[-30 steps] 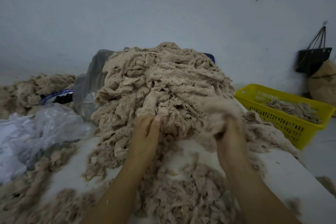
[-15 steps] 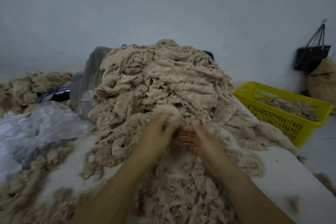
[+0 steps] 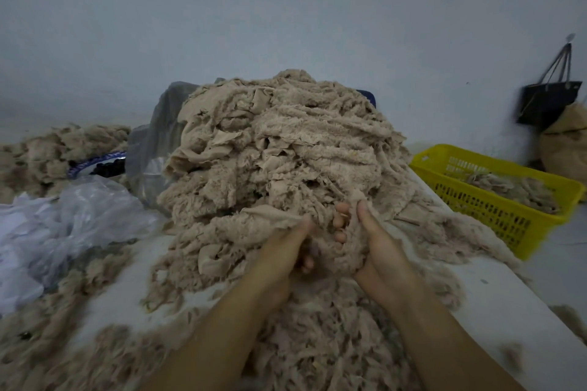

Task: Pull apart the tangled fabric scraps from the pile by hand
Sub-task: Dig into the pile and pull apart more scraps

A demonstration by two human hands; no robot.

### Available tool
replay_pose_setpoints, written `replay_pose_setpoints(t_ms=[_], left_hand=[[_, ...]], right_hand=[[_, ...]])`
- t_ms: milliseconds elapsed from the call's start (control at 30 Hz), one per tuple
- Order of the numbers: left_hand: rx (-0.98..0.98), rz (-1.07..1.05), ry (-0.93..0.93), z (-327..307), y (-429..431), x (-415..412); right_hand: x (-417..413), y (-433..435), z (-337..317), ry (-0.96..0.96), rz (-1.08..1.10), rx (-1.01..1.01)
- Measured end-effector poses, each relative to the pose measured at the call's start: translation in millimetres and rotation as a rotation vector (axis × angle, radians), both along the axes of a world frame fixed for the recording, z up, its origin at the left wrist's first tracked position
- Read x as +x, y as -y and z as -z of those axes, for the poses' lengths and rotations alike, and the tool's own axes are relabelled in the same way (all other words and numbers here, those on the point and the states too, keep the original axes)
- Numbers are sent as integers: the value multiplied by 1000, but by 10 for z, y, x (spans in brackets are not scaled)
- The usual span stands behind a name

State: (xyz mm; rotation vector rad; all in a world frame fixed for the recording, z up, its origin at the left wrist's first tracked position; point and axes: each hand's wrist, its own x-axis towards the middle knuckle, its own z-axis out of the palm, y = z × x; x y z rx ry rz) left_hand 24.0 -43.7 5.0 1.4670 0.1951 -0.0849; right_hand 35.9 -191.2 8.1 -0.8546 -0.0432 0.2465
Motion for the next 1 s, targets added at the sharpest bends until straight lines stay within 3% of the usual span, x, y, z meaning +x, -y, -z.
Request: replay_pose_setpoints(t_ms=[100,200,400,500,600,700,767,867,1000], left_hand=[[-524,-171,6,-97,-165,77],[-749,-222,41,-152,-326,104],[-783,-325,60,-145,-453,101],[-785,-308,50,-184,-427,62],[-643,-134,79,-193,-296,-1],[-424,51,143,-151,-51,-99],[-384,26,174,-137,47,-111],[-545,-63,103,-187,-15,-60],[-928,-222,16,-165,-294,63]], right_hand=[[-4,0,-21,-7,61,-1],[19,62,-51,-30,164,18],[36,71,-19,20,227,-21],[31,91,43,77,230,-299],[-19,72,111,130,175,-699],[-87,-76,137,345,49,-773],[-112,-157,96,430,43,-863],[-76,-120,69,396,135,-1084],[-49,-37,52,315,171,-1042]])
